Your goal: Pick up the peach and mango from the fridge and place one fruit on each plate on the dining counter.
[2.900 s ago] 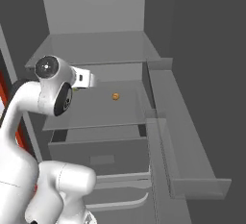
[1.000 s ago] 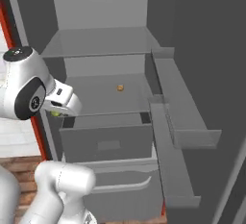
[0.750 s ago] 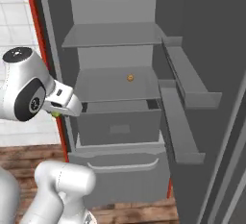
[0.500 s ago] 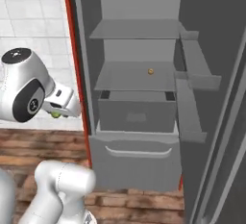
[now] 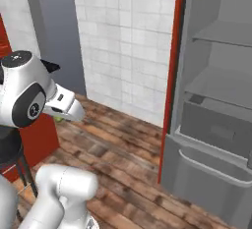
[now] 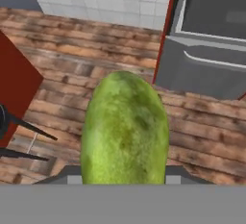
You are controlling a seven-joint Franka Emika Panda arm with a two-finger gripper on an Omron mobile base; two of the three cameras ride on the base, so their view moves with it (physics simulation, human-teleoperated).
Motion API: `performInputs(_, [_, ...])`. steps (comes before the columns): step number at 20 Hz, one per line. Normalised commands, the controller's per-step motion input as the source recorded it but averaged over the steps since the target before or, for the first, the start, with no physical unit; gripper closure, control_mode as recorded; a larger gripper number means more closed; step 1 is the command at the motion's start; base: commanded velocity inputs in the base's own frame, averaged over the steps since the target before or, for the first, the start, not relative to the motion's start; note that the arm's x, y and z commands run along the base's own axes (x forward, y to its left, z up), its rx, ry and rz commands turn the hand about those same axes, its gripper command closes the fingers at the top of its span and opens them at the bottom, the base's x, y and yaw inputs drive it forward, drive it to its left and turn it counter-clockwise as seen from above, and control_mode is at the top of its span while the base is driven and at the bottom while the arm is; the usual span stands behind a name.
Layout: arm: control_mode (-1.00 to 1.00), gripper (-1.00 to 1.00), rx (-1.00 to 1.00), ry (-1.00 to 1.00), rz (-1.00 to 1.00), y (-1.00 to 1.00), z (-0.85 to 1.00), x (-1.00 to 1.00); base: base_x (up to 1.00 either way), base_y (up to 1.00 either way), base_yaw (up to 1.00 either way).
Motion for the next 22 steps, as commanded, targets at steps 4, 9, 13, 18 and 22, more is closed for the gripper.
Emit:
performInputs(4, [1.00,1.00,0.00,0.00,0.00,0.00,0.00,0.00,-0.21,0.43,0.92])
performInputs(9, [1.00,1.00,0.00,0.00,0.00,0.00,0.00,0.00,-0.37,0.55,0.85])
performInputs(13, [1.00,1.00,0.00,0.00,0.00,0.00,0.00,0.00,-0.42,0.91,0.77])
performInputs(18, [1.00,1.00,0.00,0.00,0.00,0.00,0.00,0.00,-0.29,1.00,0.72])
performInputs(22, [1.00,1.00,0.00,0.00,0.00,0.00,0.00,0.00,-0.09,1.00,0.64])
